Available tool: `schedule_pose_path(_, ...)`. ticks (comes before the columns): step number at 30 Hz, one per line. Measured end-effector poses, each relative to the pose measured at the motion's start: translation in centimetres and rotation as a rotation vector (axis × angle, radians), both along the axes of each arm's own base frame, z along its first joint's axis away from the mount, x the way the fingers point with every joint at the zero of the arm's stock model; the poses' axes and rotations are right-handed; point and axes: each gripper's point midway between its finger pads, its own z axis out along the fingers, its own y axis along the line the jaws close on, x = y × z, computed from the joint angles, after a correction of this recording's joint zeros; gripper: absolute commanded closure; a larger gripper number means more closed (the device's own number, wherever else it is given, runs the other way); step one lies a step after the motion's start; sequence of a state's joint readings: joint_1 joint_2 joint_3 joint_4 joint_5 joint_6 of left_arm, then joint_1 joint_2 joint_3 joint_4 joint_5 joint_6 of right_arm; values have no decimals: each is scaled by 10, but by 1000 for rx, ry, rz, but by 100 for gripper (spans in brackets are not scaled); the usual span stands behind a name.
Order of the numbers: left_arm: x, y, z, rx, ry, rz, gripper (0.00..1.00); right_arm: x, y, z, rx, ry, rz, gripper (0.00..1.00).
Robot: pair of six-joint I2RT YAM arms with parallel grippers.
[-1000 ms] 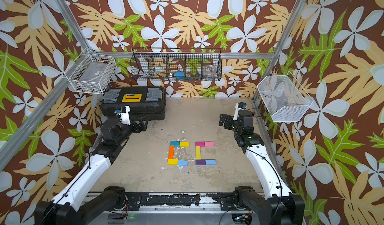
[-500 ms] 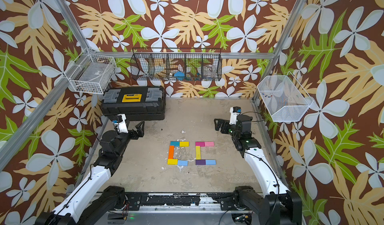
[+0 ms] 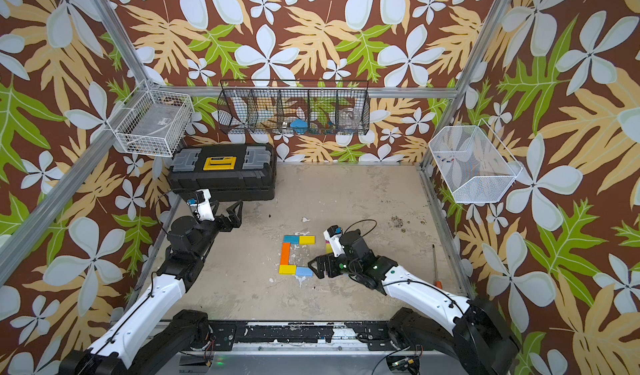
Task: Assemble the letter c with building blocks
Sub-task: Adjust the building block at the center of the board.
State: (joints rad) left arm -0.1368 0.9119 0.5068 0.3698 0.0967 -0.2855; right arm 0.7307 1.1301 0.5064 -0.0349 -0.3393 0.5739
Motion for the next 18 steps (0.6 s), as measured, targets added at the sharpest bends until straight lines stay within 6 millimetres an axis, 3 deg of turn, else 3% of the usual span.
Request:
schedule_pose_path(4,5,-4,0,-14,14,-17,0,-14,13,-11,-7,33,43,0)
schedule_pose_path(12,5,-9,-3,-29,30,-40,0,-15,34,-27,-20,62,79,0)
schedule_pose_path(18,6,-10,-1,-49,40,-43,0,-15,38,-40,-36,85,89,0)
